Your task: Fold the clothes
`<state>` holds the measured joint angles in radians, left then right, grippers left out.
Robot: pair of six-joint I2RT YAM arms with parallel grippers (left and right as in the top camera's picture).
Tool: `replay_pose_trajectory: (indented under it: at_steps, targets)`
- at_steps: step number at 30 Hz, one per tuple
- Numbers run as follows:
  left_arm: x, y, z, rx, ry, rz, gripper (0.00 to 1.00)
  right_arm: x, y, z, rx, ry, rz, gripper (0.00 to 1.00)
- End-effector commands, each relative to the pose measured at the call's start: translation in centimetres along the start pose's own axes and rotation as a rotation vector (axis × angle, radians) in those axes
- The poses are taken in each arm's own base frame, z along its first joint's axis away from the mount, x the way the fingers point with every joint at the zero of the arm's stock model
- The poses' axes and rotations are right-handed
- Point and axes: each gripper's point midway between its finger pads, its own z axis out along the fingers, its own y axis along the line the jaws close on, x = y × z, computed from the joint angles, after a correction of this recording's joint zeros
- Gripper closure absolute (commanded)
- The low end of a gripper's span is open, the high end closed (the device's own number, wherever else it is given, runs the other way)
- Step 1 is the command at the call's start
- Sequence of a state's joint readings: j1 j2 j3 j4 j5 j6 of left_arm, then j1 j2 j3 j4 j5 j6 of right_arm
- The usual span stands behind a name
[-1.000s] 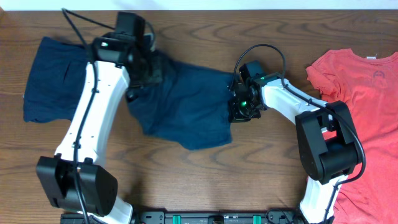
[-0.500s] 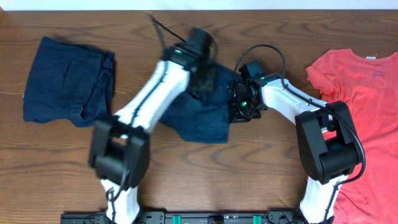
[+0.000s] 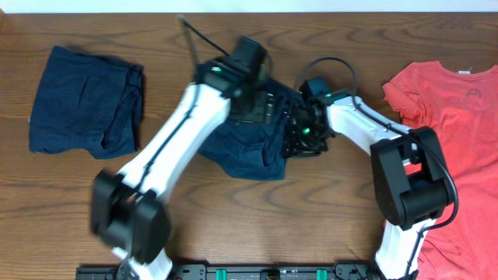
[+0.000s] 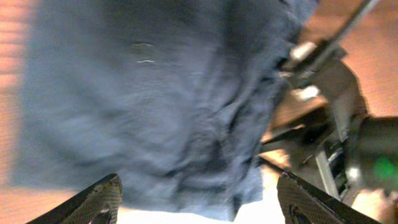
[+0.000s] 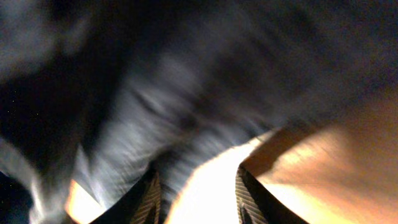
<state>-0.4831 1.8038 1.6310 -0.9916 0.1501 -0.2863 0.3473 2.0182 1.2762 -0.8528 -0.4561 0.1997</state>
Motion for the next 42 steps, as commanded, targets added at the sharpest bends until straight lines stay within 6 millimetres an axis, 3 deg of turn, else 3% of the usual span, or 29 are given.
replay_pose_trajectory:
  at_steps: [1,6,10,12,16,22,24,25,26,28,29,32,35,37,40,42]
  targets:
    - [-1.1,4.6,-3.7,-0.154,-0.098,-0.016,0.20,-0.5,-3.2,-2.0,0.094,-0.038,0.022,0.58]
    - [-0.3,7.5,-4.1,-0.163,-0.047,-0.054,0.33,-1.5,-1.1,-7.7,0.039,-0.196,-0.060,0.50]
    - [0.9,4.2,-2.3,0.070,0.048,0.065,0.35,-3.4,1.6,-10.9,0.004,-0.360,-0.156,0.50]
    - [1.6,2.5,-1.1,0.169,0.089,0.106,0.34,-4.7,2.8,-11.4,-0.007,-0.425,-0.189,0.43]
    - [3.8,1.9,2.7,0.183,0.183,0.125,0.34,-7.3,2.8,-10.7,0.034,-0.502,-0.138,0.28]
    - [8.1,-1.2,7.2,0.311,0.349,0.134,0.34,-9.9,1.5,-6.9,0.058,-0.507,-0.070,0.31]
    - [9.3,-1.8,8.1,0.308,0.390,0.148,0.34,-10.3,0.3,-5.7,0.072,-0.493,-0.018,0.44]
    - [9.9,-2.2,8.5,0.307,0.408,0.159,0.34,-10.3,-0.1,-5.3,0.073,-0.482,0.003,0.60]
    - [10.2,-2.4,8.6,0.306,0.417,0.168,0.36,-10.3,-0.4,-5.0,0.075,-0.476,0.012,0.71]
    - [10.8,-3.1,8.7,0.305,0.432,0.189,0.48,-10.3,-1.5,-5.0,0.105,-0.473,0.034,0.96]
    - [11.0,-3.3,8.7,0.304,0.436,0.199,0.56,-10.3,-2.4,-5.2,0.140,-0.480,0.061,0.99]
    - [11.7,-4.0,8.7,0.303,0.450,0.219,0.73,-10.3,-4.5,-6.1,0.206,-0.497,0.112,0.99]
    - [12.2,-4.0,8.4,0.298,0.473,0.218,0.93,-10.1,-5.3,-6.6,0.205,-0.494,0.136,0.99]
    - [12.7,-3.7,8.1,0.289,0.499,0.203,0.94,-10.0,-5.5,-7.1,0.197,-0.494,0.146,0.99]
    - [13.2,-3.3,6.8,0.278,0.536,0.184,0.94,-10.0,-4.7,-8.4,0.152,-0.505,0.073,0.73]
    - [12.8,-3.2,5.7,0.279,0.526,0.176,0.94,-9.9,-3.7,-9.6,0.108,-0.519,0.015,0.68]
